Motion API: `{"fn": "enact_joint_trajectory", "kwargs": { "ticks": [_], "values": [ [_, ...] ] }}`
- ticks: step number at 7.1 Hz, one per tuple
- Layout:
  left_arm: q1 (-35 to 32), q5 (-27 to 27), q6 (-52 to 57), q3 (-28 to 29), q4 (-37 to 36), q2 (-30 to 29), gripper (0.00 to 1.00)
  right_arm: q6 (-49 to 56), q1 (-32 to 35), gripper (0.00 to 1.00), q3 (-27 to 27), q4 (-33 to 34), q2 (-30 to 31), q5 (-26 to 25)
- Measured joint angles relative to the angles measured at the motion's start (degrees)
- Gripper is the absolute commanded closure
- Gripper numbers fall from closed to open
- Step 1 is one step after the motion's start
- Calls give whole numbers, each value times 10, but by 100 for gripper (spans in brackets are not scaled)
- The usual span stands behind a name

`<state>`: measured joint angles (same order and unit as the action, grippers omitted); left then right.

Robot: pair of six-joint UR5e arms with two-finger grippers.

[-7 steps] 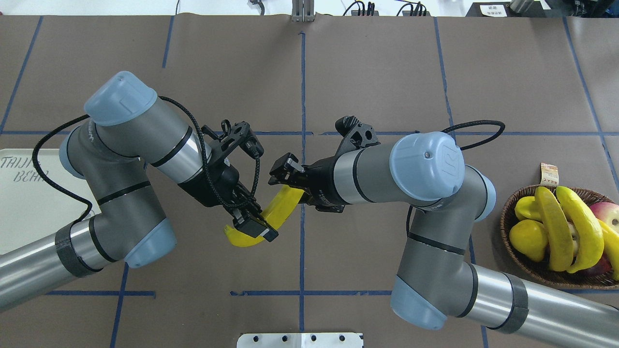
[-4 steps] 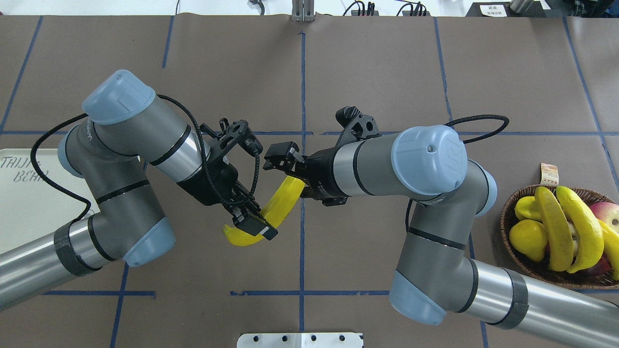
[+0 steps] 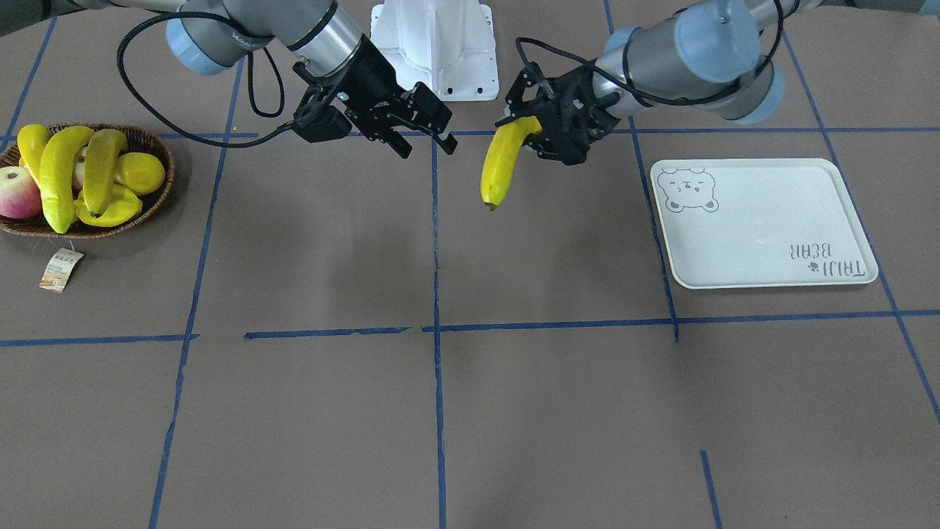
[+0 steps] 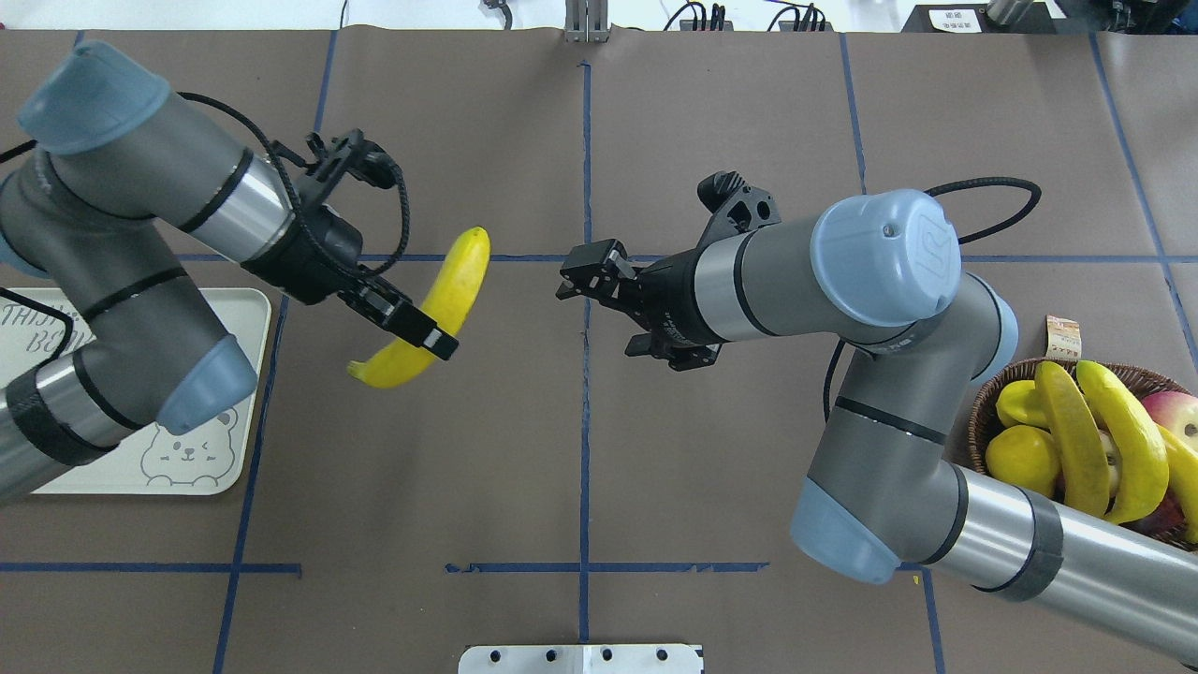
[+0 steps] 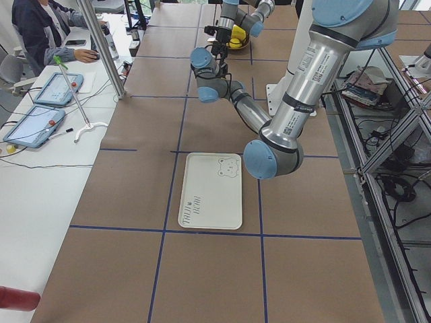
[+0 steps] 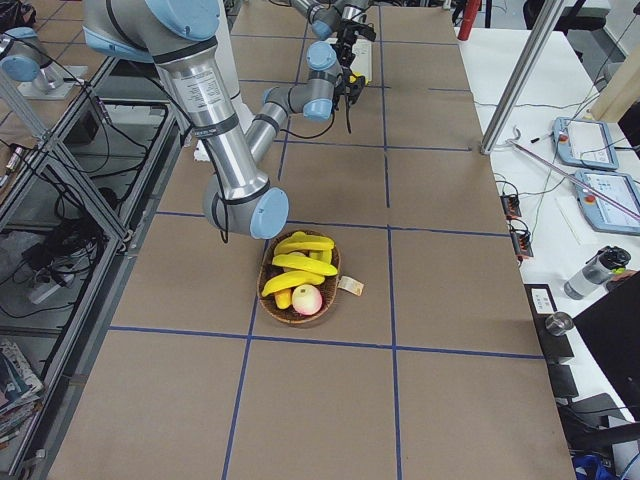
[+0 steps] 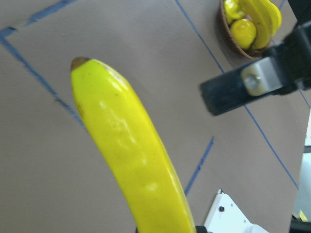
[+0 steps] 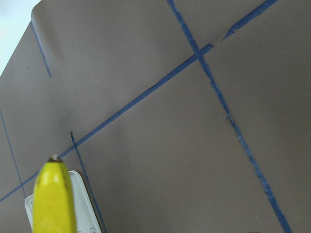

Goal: Transfer all bananas from basket to plate

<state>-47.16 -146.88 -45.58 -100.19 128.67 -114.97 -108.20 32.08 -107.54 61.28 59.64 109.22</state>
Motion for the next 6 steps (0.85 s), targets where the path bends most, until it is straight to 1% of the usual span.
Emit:
{"fn": "enact_joint_trajectory", "kwargs": {
  "ticks": [1, 2, 3, 4, 5, 6],
  "values": [
    [-38, 9, -36, -7, -1, 35, 95, 0, 20, 0, -8, 44, 6, 25],
    [-73, 26, -71, -21, -2, 78, 95, 1, 36, 0, -25, 107, 9, 41],
    [-97, 36, -90, -37, -3, 124, 95, 9, 44, 0, -49, 188, 9, 48],
    [-112, 45, -98, -49, -3, 172, 95, 41, 50, 0, -77, 271, 12, 50],
    [-120, 67, -99, -55, -3, 221, 94, 93, 55, 0, -106, 340, 22, 50],
    [-123, 109, -94, -58, -3, 271, 94, 136, 57, 0, -125, 382, 37, 50]
  ]
}}
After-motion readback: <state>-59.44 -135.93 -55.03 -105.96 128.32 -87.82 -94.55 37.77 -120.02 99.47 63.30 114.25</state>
